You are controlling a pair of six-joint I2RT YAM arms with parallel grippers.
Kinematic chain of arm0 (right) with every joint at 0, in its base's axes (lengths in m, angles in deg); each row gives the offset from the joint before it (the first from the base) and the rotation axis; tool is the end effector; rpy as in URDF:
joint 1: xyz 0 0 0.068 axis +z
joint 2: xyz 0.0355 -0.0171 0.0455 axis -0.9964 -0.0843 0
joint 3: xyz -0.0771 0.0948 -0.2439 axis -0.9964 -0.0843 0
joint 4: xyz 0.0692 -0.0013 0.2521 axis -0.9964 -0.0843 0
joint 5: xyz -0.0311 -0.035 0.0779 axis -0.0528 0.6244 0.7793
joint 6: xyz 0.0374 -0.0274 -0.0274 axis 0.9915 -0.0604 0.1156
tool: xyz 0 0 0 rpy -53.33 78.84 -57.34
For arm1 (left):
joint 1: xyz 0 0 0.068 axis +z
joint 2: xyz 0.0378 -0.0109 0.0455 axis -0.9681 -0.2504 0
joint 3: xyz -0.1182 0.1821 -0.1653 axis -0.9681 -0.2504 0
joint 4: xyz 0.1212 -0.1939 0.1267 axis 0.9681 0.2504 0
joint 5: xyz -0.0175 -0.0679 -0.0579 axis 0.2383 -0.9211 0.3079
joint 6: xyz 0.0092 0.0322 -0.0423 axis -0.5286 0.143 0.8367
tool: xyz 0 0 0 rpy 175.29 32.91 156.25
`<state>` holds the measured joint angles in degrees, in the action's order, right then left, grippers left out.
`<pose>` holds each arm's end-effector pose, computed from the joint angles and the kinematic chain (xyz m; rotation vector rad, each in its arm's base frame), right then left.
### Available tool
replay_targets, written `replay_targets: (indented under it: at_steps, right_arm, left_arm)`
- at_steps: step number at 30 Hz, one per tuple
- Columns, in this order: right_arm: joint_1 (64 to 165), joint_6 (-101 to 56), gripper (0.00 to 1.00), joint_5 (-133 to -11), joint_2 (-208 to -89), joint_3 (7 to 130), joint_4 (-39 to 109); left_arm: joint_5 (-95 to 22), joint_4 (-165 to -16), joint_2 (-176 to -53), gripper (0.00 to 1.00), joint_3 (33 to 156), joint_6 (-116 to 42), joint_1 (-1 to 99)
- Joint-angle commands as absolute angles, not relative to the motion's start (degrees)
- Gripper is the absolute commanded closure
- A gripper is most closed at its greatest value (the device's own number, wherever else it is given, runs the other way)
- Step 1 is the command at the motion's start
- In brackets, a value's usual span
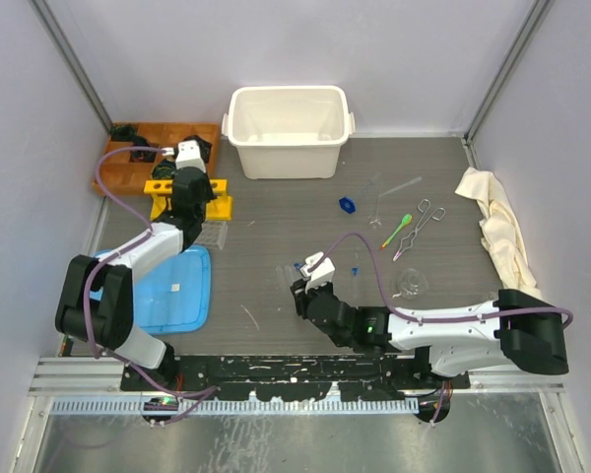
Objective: Organize the chemistry lab equipment
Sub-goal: Insert the test tube into the slot of the test tube rack.
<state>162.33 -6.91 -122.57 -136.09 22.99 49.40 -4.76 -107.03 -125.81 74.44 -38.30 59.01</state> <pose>0.0778 0.2318 0.2118 -0.4348 1.8551 0.4284 0.3337 -0.0840 0.2559 -0.1850 1.8234 0.0558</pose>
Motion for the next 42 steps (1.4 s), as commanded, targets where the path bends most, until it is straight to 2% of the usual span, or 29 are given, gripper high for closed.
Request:
replay_targets:
  at_steps: [1, 20, 30, 42]
  right_arm:
    - [161.3, -6.8, 0.65, -124.0, -134.2, 22.9, 50.7]
    - [159.1, -6.3, 0.65, -122.7, -133.8, 21.6, 51.2]
    - [158.1, -5.8, 0.65, -121.1, -135.2, 21.7, 52.3]
    - [157.9, -5.6, 0.66, -121.3, -134.2, 20.8, 51.9]
  left_arm:
    - [-7.7, -112.0, -126.5, 1.00, 75.8, -36.1, 58.7]
    - [-8.3, -115.0, -131.2, 1.00, 78.8, -37.9, 58.7]
    - [-8.7, -112.8, -124.9, 1.00, 77.6, -37.8, 58.6]
    - [-7.8, -114.7, -129.0, 1.00, 77.6, -39.3, 58.6]
